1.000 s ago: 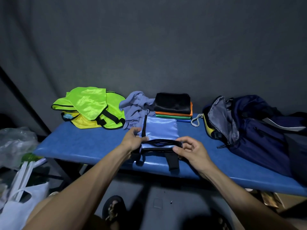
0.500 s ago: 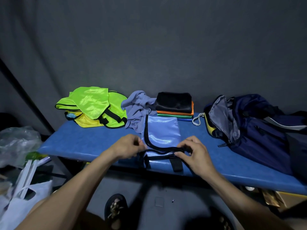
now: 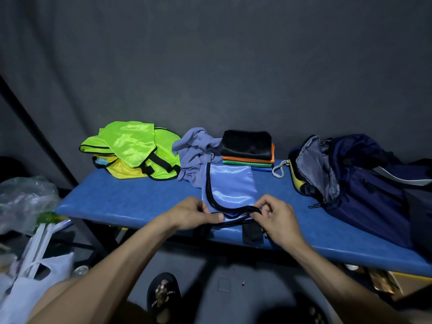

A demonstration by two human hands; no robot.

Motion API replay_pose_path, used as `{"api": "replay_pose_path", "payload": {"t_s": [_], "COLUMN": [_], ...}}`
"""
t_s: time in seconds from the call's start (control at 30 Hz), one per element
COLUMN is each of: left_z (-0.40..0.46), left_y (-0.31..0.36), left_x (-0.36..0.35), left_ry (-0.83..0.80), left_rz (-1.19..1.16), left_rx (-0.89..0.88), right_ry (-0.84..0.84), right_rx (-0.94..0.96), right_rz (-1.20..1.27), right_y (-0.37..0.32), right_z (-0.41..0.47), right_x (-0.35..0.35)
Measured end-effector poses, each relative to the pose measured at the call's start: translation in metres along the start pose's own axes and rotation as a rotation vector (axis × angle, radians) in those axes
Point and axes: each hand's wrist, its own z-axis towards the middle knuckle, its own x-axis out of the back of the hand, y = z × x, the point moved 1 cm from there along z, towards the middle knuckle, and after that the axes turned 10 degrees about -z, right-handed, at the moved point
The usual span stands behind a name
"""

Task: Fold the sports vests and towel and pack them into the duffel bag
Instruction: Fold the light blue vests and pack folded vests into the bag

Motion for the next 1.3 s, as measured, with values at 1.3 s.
{"api": "replay_pose_path", "payload": {"t_s": [1.3], "left_z": [0.012], "left_y": [-0.015], "left_x": [0.02], "left_ry": [0.309], "left_rz": [0.208], "left_rx": [0.013], "right_ry": [-0.287], "right_rx": [0.701], "right_rz": [-0.478], "right_y": [-0.007], "right_z": [-0.011], "right_x": [0.005]}}
